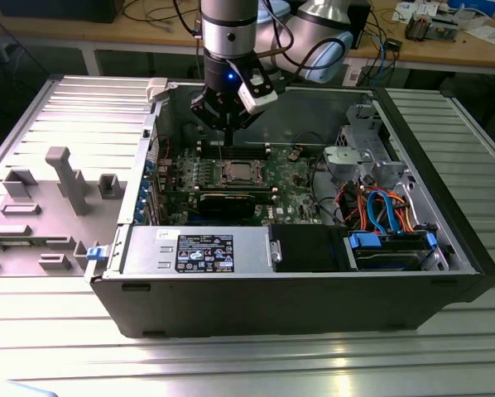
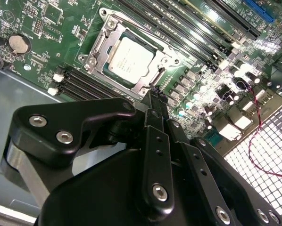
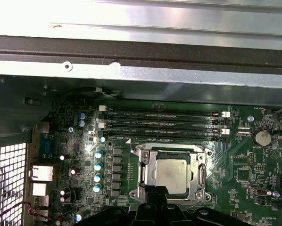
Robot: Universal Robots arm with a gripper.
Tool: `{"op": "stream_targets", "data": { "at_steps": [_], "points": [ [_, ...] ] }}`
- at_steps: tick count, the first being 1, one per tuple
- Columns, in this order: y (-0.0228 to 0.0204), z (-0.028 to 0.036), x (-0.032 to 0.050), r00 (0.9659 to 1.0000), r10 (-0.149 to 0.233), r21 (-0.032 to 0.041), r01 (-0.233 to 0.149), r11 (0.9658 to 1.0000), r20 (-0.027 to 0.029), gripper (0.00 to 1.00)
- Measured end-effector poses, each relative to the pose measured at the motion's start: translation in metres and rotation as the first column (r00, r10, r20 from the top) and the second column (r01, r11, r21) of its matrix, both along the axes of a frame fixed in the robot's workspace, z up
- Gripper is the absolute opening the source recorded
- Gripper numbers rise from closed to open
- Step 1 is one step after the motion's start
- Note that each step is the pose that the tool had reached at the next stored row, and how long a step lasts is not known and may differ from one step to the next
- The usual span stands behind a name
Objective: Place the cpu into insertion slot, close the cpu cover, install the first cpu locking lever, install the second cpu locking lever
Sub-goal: 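Install the first cpu locking lever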
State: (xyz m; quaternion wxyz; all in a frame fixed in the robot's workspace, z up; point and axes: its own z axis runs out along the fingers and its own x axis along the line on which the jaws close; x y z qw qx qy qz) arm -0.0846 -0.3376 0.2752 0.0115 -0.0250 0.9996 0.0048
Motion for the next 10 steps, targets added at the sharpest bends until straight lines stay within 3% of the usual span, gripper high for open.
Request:
{"op": "stream_targets", "data": {
  "at_steps": [10],
  "points": [
    [0.0000,-0.0001,-0.0013,1.0000,0.000,0.0000,0.000,1.0000,0.0000,0.11]
  ]
}}
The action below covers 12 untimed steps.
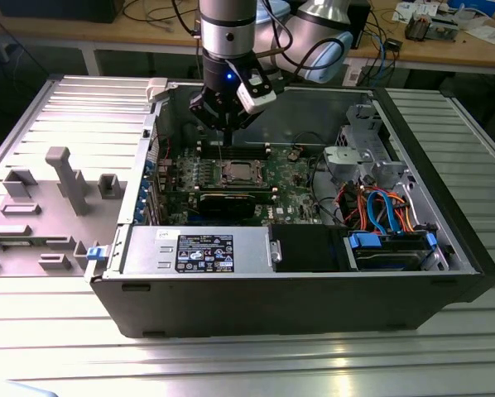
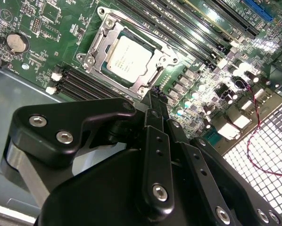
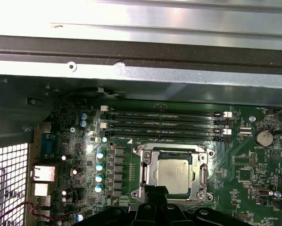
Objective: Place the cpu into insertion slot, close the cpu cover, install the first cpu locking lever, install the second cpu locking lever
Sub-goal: 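Install the first cpu locking lever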
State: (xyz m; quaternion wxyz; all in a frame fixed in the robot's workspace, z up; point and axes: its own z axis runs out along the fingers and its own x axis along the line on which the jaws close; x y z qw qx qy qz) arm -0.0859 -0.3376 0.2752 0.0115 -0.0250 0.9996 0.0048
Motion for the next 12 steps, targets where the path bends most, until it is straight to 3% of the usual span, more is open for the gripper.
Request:
{"op": "stream_targets", "data": {
  "at_steps": [12],
  "points": [
    [0.0000,0.0000,-0.0102,1.0000,0.000,-0.0001,0.000,1.0000,0.0000,0.11]
  ]
}}
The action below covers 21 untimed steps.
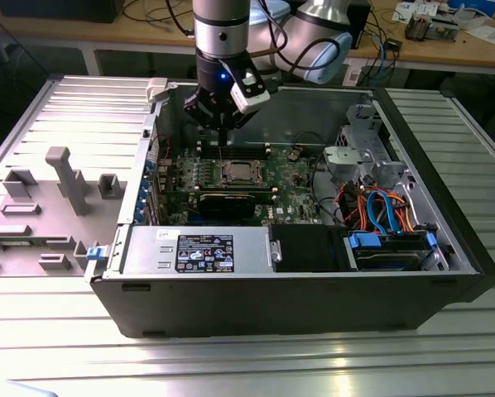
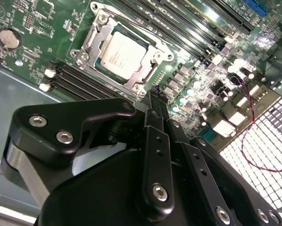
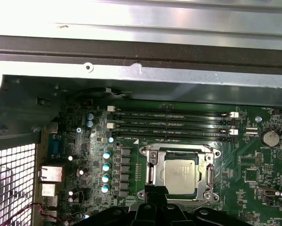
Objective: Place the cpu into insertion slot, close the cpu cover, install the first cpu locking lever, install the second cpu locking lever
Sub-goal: 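Install the first cpu locking lever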
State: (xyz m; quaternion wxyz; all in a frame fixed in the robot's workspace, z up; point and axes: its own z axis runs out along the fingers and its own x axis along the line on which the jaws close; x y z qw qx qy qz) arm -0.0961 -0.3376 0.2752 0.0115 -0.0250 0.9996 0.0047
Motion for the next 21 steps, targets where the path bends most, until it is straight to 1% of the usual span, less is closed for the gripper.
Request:
{"op": "stream_targets", "data": {
  "at_steps": [6,8,9,10,11,13,14,15,18,21],
  "points": [
    [0.0000,0.0000,-0.0027,1.0000,0.000,0.0001,0.000,1.0000,-0.0001,0.11],
    [0.0000,-0.0001,-0.0068,1.0000,0.000,0.0006,0.000,1.0000,0.0000,0.11],
    [0.0001,-0.0003,-0.0109,1.0000,0.000,0.0007,0.000,1.0000,0.0003,0.11],
    [0.0004,-0.0007,-0.0132,1.0000,0.000,0.0009,0.000,1.0000,0.0006,0.11],
    [0.0014,-0.0016,-0.0181,1.0000,0.000,0.0008,0.000,1.0000,0.0010,0.11],
    [0.0077,-0.0032,-0.0205,1.0000,0.000,0.0006,0.000,1.0000,0.0007,0.11],
    [0.0114,-0.0042,-0.0207,1.0000,0.000,0.0006,0.000,1.0000,0.0008,0.11],
    [0.0159,-0.0058,-0.0207,1.0000,0.000,0.0008,0.000,1.0000,0.0009,0.11],
    [0.0210,-0.0096,-0.0209,1.0000,0.000,0.0009,0.000,1.0000,0.0009,0.11],
    [0.0240,-0.0120,-0.0208,1.0000,0.000,0.0009,0.000,1.0000,0.0009,0.11]
  ]
}}
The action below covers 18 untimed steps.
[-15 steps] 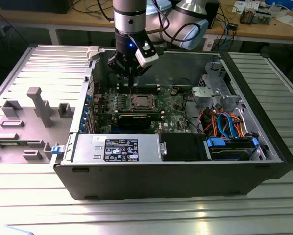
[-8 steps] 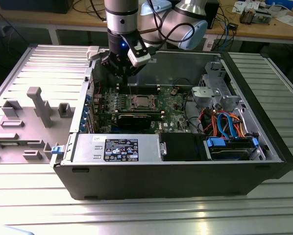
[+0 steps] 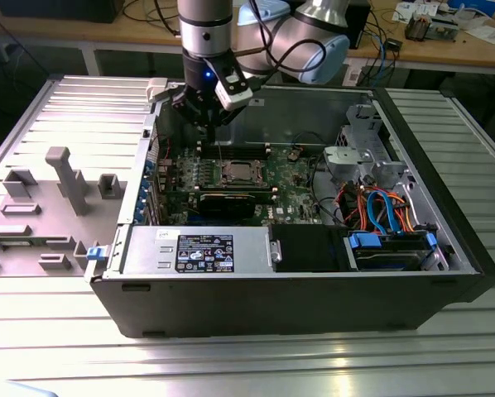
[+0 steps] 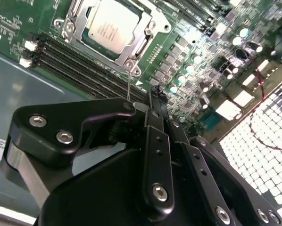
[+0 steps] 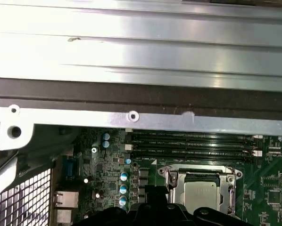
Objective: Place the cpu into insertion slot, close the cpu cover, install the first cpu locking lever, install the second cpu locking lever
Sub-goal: 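Install the first cpu locking lever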
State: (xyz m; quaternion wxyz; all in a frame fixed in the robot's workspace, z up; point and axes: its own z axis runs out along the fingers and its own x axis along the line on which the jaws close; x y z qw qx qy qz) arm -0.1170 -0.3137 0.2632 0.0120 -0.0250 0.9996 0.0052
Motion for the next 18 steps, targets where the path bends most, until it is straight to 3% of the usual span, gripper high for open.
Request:
{"op": "stream_targets", "data": {
  "at_steps": [4,10,14,18],
  "points": [
    [0.0060,-0.0010,-0.0001,1.0000,0.000,-0.0003,0.000,1.0000,0.0010,0.11],
    [0.0063,-0.0023,0.0052,0.9999,0.000,-0.0004,0.000,1.0000,0.0108,0.11],
    [0.0063,-0.0037,0.0134,0.9999,0.000,-0.0003,0.000,1.0000,0.0117,0.11],
    [0.0063,-0.0041,0.0141,0.9999,0.000,-0.0005,0.000,1.0000,0.0117,0.11]
  ]
}}
